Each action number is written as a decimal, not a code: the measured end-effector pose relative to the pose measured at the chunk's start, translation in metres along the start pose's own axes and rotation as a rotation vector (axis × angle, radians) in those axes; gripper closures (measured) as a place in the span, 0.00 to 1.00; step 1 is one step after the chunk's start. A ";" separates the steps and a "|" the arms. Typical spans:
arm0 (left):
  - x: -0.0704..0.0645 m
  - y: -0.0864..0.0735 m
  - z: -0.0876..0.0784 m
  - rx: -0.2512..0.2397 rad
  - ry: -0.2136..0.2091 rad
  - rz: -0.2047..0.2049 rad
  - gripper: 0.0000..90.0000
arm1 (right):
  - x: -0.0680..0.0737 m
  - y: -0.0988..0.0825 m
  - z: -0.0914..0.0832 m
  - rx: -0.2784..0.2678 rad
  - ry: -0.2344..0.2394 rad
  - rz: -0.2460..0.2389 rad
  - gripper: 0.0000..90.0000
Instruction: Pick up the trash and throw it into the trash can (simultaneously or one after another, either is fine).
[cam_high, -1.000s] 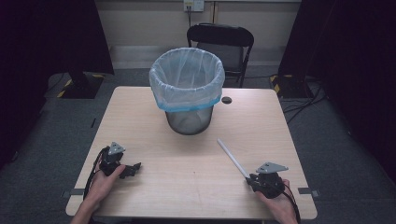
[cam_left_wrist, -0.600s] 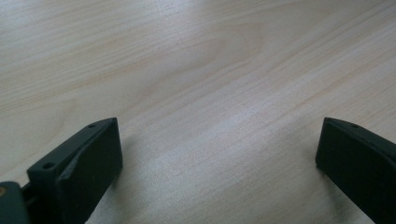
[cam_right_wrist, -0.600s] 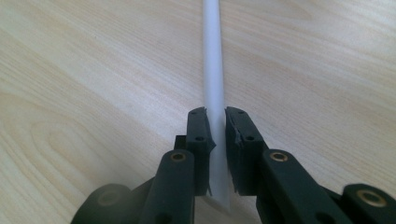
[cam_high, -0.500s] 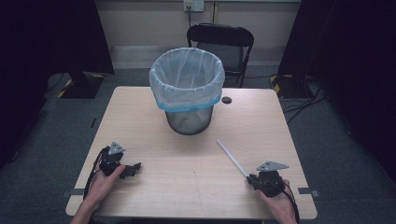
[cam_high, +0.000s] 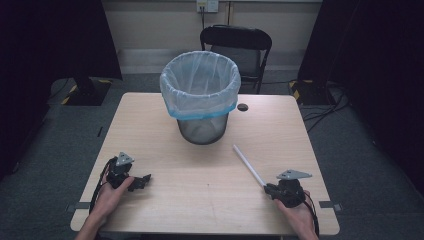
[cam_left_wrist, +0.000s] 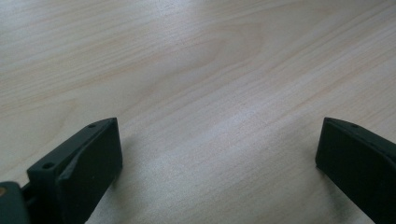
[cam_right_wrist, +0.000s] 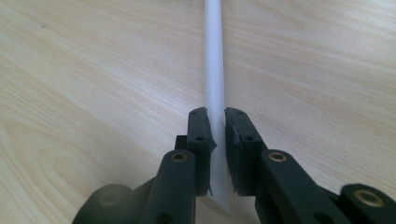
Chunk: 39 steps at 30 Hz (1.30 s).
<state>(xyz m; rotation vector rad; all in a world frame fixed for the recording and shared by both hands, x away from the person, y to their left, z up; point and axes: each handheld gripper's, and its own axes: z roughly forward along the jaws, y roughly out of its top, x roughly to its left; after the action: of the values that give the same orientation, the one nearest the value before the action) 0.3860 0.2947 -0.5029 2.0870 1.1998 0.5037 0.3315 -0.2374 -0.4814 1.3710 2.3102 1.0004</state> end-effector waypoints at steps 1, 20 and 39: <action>0.000 0.000 0.000 0.000 -0.001 -0.003 0.00 | 0.000 0.001 0.001 -0.011 0.015 0.002 0.90; 0.000 0.000 0.000 -0.001 -0.002 -0.005 0.00 | 0.009 0.013 -0.007 -0.115 0.129 -0.021 0.90; 0.000 0.000 0.000 0.000 0.000 0.000 0.00 | 0.033 0.025 -0.026 -0.197 0.220 -0.081 0.90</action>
<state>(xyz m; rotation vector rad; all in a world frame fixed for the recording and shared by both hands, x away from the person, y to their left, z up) 0.3860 0.2947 -0.5029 2.0870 1.1991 0.5036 0.3171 -0.2128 -0.4423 1.1312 2.3213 1.3724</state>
